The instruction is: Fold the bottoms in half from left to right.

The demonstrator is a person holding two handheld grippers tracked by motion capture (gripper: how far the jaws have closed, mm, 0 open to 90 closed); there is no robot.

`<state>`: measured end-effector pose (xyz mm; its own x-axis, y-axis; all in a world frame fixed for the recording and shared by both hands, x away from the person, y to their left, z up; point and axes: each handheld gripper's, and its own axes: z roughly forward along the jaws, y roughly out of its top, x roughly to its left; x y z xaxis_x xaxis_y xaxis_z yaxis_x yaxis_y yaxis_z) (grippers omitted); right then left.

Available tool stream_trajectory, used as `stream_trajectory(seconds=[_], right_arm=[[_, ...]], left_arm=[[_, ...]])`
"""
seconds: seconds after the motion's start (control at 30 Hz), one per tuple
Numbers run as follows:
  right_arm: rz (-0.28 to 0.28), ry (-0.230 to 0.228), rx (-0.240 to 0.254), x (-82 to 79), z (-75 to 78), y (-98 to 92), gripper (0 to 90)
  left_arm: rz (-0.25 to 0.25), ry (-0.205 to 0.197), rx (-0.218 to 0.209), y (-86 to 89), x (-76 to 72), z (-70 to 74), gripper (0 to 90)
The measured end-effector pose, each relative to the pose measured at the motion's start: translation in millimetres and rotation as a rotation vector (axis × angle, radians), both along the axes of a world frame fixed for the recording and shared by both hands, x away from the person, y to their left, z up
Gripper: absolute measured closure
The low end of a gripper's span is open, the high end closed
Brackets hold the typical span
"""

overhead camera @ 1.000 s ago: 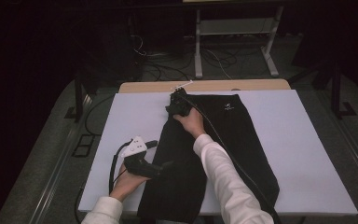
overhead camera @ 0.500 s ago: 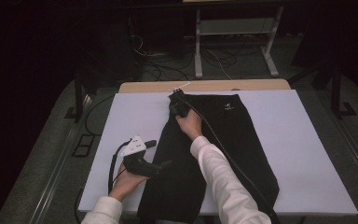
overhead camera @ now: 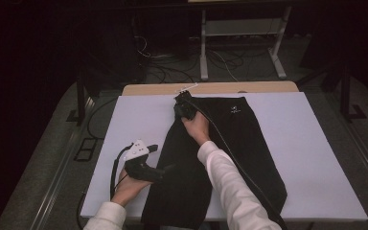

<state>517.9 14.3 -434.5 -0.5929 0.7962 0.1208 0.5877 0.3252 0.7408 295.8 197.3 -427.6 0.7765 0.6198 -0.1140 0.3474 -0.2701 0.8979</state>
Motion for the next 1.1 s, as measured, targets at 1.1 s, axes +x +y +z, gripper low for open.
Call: stream_trajectory(seconds=[1.1], right_arm=[[0.004,-0.038,0.013,-10.6,-2.7,-5.5,86.8]], left_arm=[[-0.055,0.155,0.133,21.7,-35.6,-5.4,0.4]])
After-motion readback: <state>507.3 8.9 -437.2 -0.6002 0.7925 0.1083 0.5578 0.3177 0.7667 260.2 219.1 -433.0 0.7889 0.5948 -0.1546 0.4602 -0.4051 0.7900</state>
